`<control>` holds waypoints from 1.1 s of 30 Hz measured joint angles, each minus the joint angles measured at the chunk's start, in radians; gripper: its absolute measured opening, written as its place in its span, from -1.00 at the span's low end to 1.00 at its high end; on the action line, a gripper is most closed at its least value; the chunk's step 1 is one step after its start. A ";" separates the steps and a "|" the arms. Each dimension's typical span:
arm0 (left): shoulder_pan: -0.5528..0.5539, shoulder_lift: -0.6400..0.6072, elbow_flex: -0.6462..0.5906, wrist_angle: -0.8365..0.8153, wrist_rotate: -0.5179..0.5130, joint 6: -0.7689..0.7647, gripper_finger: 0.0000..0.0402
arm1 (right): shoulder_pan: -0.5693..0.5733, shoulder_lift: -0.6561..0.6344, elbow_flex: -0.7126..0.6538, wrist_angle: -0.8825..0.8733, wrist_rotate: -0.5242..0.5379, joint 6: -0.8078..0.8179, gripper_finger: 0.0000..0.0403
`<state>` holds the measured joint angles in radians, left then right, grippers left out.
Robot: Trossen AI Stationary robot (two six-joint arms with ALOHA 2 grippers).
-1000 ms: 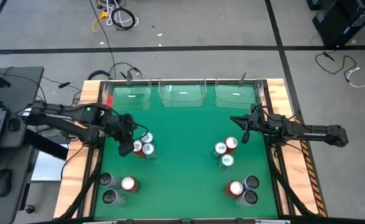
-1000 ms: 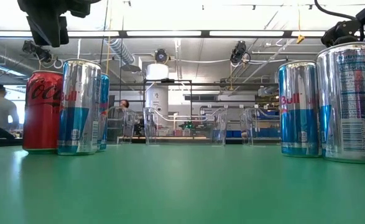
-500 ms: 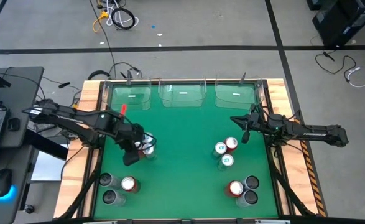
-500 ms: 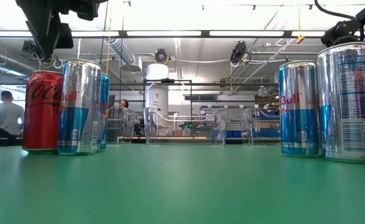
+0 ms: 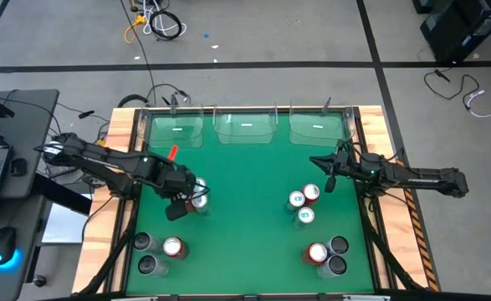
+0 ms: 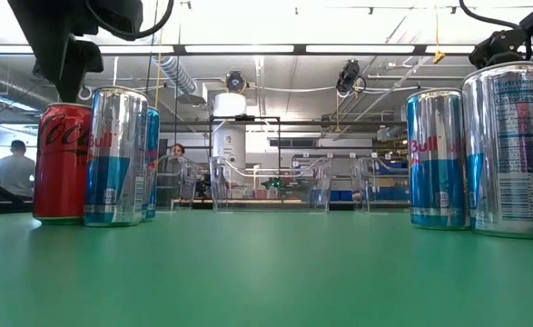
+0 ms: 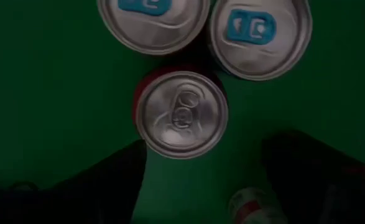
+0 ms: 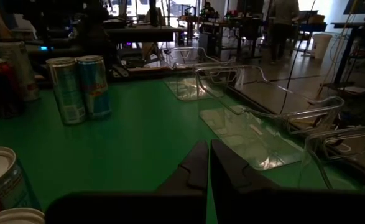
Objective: Sort soda cans
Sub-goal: Put the red soda can into the transparent left bin
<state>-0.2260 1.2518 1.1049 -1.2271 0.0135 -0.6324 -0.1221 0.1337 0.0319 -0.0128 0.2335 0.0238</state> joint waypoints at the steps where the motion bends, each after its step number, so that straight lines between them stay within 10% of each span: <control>1: 0.000 0.000 0.000 0.003 -0.003 0.000 0.64 | 0.000 0.000 0.000 0.000 0.000 0.000 -0.97; 33: 0.002 0.116 -0.002 0.001 -0.075 0.068 0.96 | 0.000 0.000 0.000 0.000 0.000 0.000 -0.97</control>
<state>-0.2241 1.3677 1.1030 -1.2259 -0.0612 -0.5641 -0.1223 0.1337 0.0319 -0.0128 0.2334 0.0238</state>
